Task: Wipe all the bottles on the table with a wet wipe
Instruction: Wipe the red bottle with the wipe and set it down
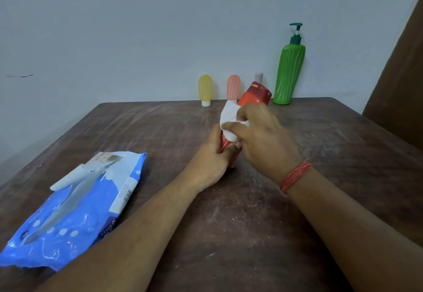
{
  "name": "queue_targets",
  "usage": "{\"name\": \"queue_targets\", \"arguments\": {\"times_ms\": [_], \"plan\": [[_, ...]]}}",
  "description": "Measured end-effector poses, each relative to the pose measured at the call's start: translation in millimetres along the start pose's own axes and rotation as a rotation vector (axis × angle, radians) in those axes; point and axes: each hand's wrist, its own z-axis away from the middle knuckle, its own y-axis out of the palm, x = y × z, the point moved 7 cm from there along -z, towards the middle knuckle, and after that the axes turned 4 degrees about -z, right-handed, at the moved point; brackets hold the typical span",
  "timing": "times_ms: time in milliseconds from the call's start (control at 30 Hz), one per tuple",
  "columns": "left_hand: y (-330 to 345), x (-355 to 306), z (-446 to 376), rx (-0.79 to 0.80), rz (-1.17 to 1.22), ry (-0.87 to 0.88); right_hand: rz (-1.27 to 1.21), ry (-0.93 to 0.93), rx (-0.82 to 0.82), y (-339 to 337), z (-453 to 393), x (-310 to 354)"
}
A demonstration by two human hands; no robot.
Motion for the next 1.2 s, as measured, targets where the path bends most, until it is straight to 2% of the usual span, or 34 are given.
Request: {"name": "queue_targets", "arguments": {"times_ms": [33, 133, 267, 300, 400, 533, 667, 767, 800, 900, 933, 1033, 1067, 1167, 1200], "plan": [[0, 1, -1, -0.001, -0.009, -0.005, 0.006, 0.001, 0.004, -1, -1, -2], [-1, 0, -1, 0.004, -0.077, -0.043, 0.015, 0.192, -0.049, -7, -5, -23], [-1, 3, -1, -0.013, -0.005, -0.033, -0.043, -0.034, 0.075, 6, 2, 1], [-1, 4, -2, -0.011, -0.020, -0.041, -0.022, -0.007, 0.051, 3, 1, -6], [-1, 6, -3, 0.000, -0.101, -0.076, -0.029, 0.253, -0.064, -8, -2, -34], [-1, 7, -3, -0.007, 0.004, -0.058, -0.083, -0.011, 0.068, 7, 5, -6], [-1, 9, -4, 0.012, -0.056, -0.097, -0.104, 0.257, -0.106, -7, 0, -37], [-3, 11, -4, -0.006, 0.050, -0.107, -0.101, 0.064, -0.012, 7, 6, -19], [-3, 11, -3, -0.007, 0.068, -0.106, -0.087, 0.054, -0.022, 6, 7, -20], [-1, 8, -2, 0.020, 0.080, -0.089, -0.100, 0.282, -0.162, -6, 7, -45], [-1, 8, -2, 0.023, 0.099, -0.088, -0.108, 0.277, -0.149, -5, 7, -41], [-3, 8, -2, 0.013, 0.219, -0.096, -0.076, 0.040, -0.041, 5, 10, -14], [-3, 8, -2, 0.022, 0.237, -0.097, -0.057, 0.051, -0.066, 2, 9, -18], [0, 7, 0, 0.063, 0.236, -0.096, -0.078, 0.312, -0.205, -10, 10, -46], [0, 8, 0, 0.064, 0.246, -0.095, -0.089, 0.297, -0.188, -8, 11, -42]]}}
